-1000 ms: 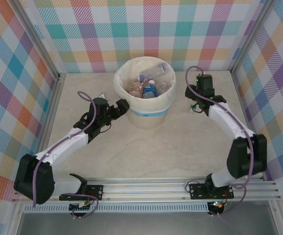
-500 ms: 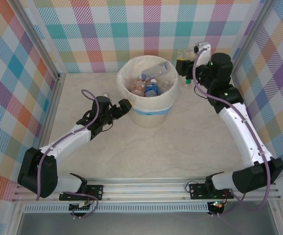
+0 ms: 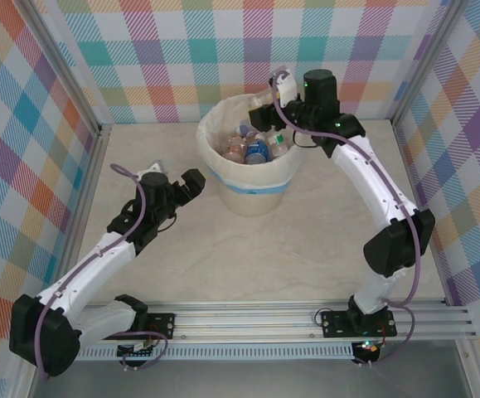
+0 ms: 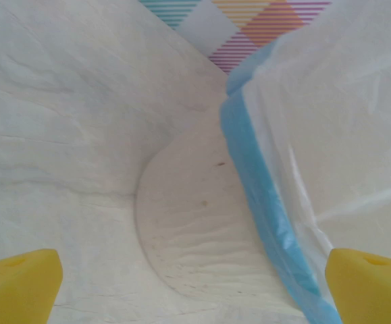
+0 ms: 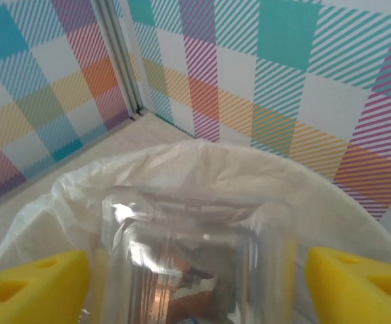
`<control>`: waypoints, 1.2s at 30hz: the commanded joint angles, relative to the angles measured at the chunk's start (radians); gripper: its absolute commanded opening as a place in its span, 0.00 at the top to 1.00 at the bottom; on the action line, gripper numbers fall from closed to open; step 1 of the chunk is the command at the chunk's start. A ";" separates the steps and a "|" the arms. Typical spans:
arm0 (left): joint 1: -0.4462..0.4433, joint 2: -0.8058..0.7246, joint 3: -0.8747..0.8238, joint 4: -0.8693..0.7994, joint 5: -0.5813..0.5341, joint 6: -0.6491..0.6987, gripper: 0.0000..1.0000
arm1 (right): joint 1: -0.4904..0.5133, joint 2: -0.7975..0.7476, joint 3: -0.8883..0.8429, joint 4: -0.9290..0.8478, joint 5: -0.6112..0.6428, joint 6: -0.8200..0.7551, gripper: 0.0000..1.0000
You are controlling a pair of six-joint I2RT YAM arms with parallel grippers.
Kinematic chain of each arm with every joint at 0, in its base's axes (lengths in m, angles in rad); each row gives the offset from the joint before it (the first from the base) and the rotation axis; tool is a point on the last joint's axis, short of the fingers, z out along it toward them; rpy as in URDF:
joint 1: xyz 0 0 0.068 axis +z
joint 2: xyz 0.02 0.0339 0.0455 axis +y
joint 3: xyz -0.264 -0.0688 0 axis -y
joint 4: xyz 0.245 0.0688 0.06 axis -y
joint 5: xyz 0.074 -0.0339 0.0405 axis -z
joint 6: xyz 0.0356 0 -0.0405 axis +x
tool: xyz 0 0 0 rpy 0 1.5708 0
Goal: Put the plastic bottles in the bin
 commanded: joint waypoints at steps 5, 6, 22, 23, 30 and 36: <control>0.074 -0.099 -0.010 -0.147 -0.308 0.140 0.00 | -0.001 -0.202 -0.167 0.092 0.126 -0.042 0.00; 0.086 -0.111 -0.023 -0.147 -0.355 0.163 0.00 | -0.009 -0.247 -0.212 0.115 0.134 -0.031 0.00; 0.313 -0.073 -0.387 0.340 -0.457 0.510 0.00 | -0.327 -0.780 -1.173 0.400 0.649 0.272 0.00; 0.330 -0.057 -0.407 0.376 -0.423 0.511 0.00 | -0.350 -0.774 -1.221 0.420 0.640 0.275 0.00; 0.387 0.177 -0.403 0.529 -0.207 0.546 0.00 | -0.437 -0.551 -1.420 0.685 0.446 0.241 0.00; 0.387 0.363 -0.308 0.654 -0.079 0.631 0.00 | -0.446 -0.396 -1.392 0.805 0.323 0.195 0.00</control>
